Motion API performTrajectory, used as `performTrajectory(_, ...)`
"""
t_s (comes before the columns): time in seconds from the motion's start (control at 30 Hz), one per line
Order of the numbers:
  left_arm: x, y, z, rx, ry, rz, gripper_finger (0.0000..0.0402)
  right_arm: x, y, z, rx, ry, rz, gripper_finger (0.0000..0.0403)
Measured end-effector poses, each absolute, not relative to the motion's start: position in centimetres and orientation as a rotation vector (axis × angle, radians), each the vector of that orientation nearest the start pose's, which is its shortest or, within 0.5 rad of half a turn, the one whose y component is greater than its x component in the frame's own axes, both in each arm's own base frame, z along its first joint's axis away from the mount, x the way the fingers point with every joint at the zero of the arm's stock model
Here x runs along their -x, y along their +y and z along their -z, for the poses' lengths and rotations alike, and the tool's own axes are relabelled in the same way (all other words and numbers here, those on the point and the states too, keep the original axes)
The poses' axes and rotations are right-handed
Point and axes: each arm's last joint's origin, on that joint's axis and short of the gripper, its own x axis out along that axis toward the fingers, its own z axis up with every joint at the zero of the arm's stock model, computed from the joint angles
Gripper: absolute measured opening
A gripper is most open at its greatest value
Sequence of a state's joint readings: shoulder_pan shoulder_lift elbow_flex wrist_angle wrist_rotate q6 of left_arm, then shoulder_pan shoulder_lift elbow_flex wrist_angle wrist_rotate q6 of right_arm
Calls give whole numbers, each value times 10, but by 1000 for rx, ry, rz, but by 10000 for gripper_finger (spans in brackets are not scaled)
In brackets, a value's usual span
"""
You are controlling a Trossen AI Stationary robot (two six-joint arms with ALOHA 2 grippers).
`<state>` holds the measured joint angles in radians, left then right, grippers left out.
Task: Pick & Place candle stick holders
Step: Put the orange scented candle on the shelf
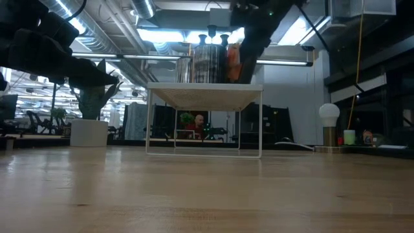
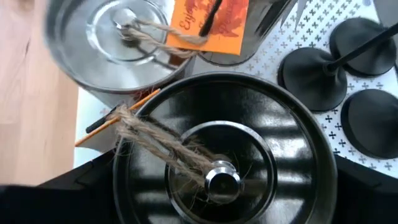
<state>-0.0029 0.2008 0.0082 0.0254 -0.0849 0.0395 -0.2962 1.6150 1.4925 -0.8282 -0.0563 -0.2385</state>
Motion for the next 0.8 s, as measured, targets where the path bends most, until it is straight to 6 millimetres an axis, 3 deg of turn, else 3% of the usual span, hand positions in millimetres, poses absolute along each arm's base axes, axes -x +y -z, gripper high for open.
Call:
performTrajectory(0.4,-109,2,-152,-47,169,-79,400,-332,-104,-311,16,929,108,361)
performTrajectory(0.8,-109,2,-152,-47,169,-79,400,-333,-104,-311,6,928,91,394)
